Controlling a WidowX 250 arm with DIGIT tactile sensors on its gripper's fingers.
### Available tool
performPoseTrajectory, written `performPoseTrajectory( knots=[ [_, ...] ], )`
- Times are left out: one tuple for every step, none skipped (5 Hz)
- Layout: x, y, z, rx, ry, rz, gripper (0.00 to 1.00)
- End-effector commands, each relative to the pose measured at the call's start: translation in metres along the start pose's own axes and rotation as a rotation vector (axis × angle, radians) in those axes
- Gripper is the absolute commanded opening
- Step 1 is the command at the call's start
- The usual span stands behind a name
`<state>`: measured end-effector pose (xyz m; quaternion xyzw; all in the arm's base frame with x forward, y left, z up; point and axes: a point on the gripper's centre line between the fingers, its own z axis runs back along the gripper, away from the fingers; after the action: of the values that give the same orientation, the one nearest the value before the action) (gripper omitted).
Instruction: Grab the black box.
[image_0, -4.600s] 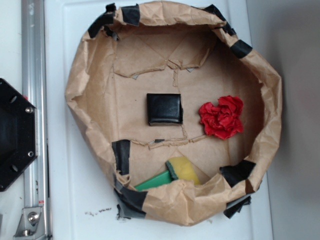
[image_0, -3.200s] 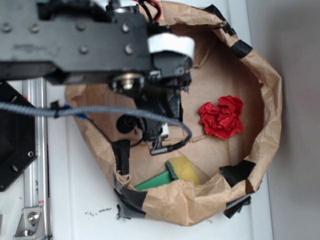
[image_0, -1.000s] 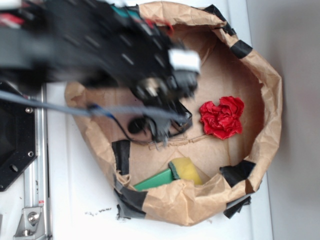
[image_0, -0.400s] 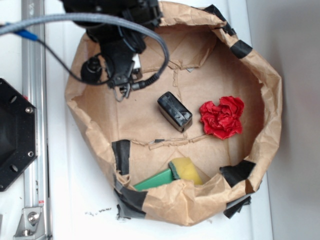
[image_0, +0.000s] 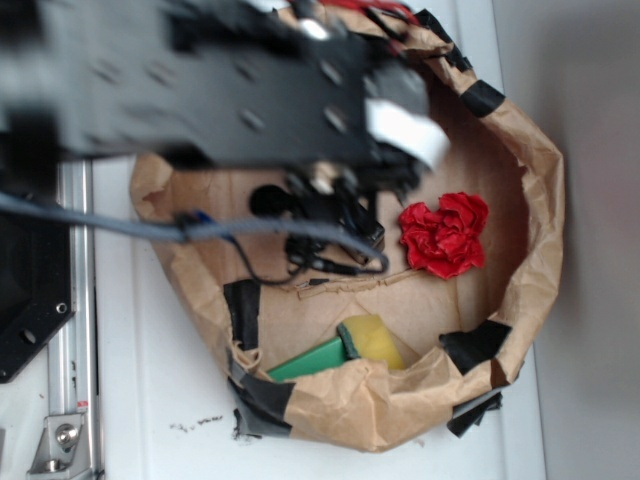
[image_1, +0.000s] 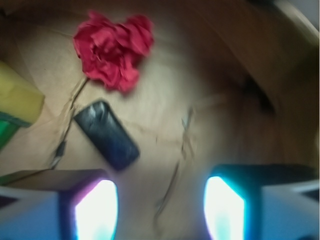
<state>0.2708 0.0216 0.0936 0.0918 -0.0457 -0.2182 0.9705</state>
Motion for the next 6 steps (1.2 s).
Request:
performPoseTrajectory(
  knots=[
    [0.019, -0.006, -0.019, -0.094, -0.041, -0.207, 1.00],
    [0.014, -0.010, -0.025, -0.189, -0.052, -0.232, 1.00],
    [0.017, -0.016, -0.036, -0.197, -0.022, -0.241, 1.00],
    [0.021, -0.026, -0.059, -0.169, 0.007, -0.195, 0.97],
    [0.021, -0.035, -0.067, -0.213, -0.046, -0.136, 0.00],
    [0.016, -0.025, -0.030, -0.173, -0.114, -0.045, 0.00]
  ],
)
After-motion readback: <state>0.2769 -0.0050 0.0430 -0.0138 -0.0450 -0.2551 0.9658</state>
